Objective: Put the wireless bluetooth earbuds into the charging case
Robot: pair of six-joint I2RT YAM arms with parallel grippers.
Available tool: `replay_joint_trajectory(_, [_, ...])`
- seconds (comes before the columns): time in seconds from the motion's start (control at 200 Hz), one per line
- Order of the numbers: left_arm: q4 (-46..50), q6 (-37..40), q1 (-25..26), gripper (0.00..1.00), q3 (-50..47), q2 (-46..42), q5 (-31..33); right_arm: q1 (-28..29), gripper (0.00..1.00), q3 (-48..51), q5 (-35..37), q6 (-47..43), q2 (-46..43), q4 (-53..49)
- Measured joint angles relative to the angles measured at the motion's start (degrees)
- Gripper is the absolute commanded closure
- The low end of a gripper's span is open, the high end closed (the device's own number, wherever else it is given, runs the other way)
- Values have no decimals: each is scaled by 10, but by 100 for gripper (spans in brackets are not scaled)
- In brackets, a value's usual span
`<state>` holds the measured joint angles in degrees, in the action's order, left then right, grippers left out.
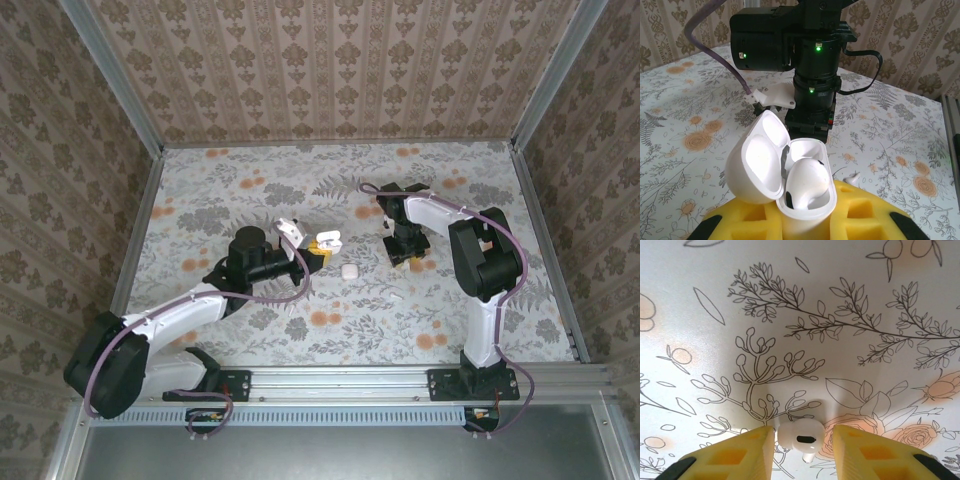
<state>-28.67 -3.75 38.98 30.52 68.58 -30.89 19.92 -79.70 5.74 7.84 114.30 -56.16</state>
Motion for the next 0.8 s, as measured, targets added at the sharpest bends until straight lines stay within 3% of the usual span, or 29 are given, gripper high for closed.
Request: replay_joint_trajectory(0.8, [0,0,0,100,-1,-4,-2,1,76,17,-2,10,-10,3])
